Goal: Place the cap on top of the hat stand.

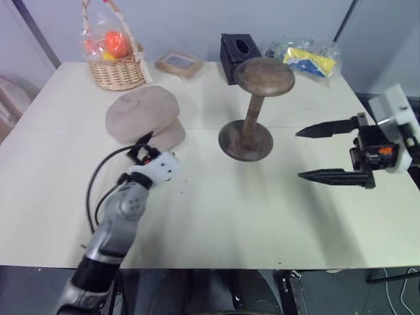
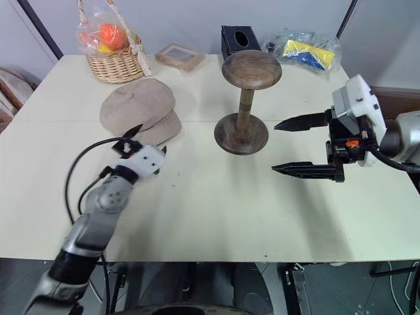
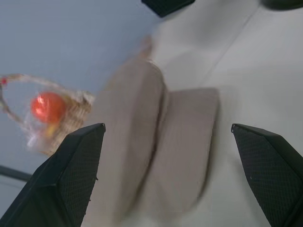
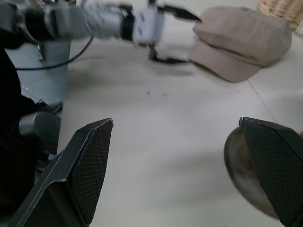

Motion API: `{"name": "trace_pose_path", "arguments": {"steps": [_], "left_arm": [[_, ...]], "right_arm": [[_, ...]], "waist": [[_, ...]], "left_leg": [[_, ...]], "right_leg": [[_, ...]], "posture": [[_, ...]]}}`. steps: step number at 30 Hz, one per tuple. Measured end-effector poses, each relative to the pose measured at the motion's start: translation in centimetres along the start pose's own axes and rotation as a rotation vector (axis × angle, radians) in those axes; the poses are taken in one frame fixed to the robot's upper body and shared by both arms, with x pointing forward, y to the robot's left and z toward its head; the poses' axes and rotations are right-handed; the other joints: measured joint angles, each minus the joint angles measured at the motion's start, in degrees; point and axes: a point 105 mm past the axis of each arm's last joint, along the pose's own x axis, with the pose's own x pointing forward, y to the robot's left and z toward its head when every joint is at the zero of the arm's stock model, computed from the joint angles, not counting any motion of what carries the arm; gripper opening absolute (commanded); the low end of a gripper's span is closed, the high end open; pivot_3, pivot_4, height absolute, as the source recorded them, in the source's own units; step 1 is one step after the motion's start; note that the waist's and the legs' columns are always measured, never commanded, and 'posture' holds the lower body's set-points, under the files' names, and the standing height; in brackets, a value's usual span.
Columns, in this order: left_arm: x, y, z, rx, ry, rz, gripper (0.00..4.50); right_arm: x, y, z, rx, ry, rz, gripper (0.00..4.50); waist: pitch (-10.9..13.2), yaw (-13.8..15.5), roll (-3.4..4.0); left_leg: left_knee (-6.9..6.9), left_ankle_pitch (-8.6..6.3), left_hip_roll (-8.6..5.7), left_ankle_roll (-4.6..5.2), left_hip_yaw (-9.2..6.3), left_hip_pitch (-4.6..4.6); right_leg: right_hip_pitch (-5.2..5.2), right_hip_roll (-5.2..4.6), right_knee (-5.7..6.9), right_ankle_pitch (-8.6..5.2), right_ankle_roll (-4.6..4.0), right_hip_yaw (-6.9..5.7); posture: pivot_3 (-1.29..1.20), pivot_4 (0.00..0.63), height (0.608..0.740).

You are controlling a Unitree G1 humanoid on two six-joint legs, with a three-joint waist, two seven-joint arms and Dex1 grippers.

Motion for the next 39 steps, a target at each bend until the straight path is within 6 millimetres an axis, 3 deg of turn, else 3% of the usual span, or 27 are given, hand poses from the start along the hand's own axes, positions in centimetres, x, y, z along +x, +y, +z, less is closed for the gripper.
{"name": "trace_pose_path", "arguments": {"steps": [10, 18, 25, 30, 34, 39], "left_arm": [[4.0, -1.6, -1.6, 0.099, 0.146, 0.023, 4.50], [4.4, -0.7, -3.4, 0.121, 0.266, 0.094, 4.50], [5.0, -0.3, -4.1, 0.149, 0.271, 0.107, 4.50], [4.9, -0.7, -5.2, 0.086, 0.305, 0.096, 2.17], [5.1, 0.5, -5.0, 0.036, 0.301, 0.153, 0.07], [5.2, 0.4, -4.3, 0.013, 0.293, 0.164, 0.07]], "right_arm": [[-0.3, -0.5, 1.8, -0.047, -0.008, -0.037, 4.37], [-0.6, -0.8, 2.5, -0.053, -0.021, -0.072, 4.37], [-0.7, -0.6, 2.6, -0.057, -0.031, -0.083, 4.37], [-0.7, -0.7, 2.5, -0.051, -0.036, -0.096, 4.50], [-0.6, -0.8, 2.5, -0.052, -0.043, -0.107, 4.50], [-0.7, -1.4, 2.6, -0.101, -0.046, -0.153, 4.50]], "waist": [[0.0, 0.2, -0.02], [0.0, 0.1, -0.01], [0.0, 0.1, 0.00], [0.0, 0.0, 0.00], [0.0, 0.3, 0.03], [0.0, 0.4, 0.03]], "left_leg": [[0.06, 0.00, -0.02, 0.00, -0.03, -0.06], [0.07, 0.00, -0.01, 0.00, -0.12, -0.05], [0.08, 0.00, -0.02, 0.00, -0.12, -0.04], [0.10, 0.00, -0.01, 0.00, -0.12, -0.05], [0.23, 0.00, -0.03, 0.00, -0.13, -0.05], [0.38, -0.01, -0.09, 0.01, -0.15, -0.11]], "right_leg": [[-0.04, -0.02, 0.03, 0.03, 0.05, -0.01], [-0.05, -0.02, 0.09, 0.03, 0.06, -0.01], [-0.04, -0.04, 0.12, 0.03, 0.06, -0.01], [-0.08, -0.02, 0.16, 0.03, 0.06, -0.01], [-0.02, -0.04, 0.20, 0.04, 0.07, -0.04], [0.04, -0.08, 0.20, 0.06, 0.12, -0.08]], "posture": [[0.00, 0.150, 0.740], [0.00, 0.150, 0.740], [0.00, 0.150, 0.740], [0.00, 0.150, 0.740], [0.00, 0.150, 0.740], [0.00, 0.150, 0.740]]}}
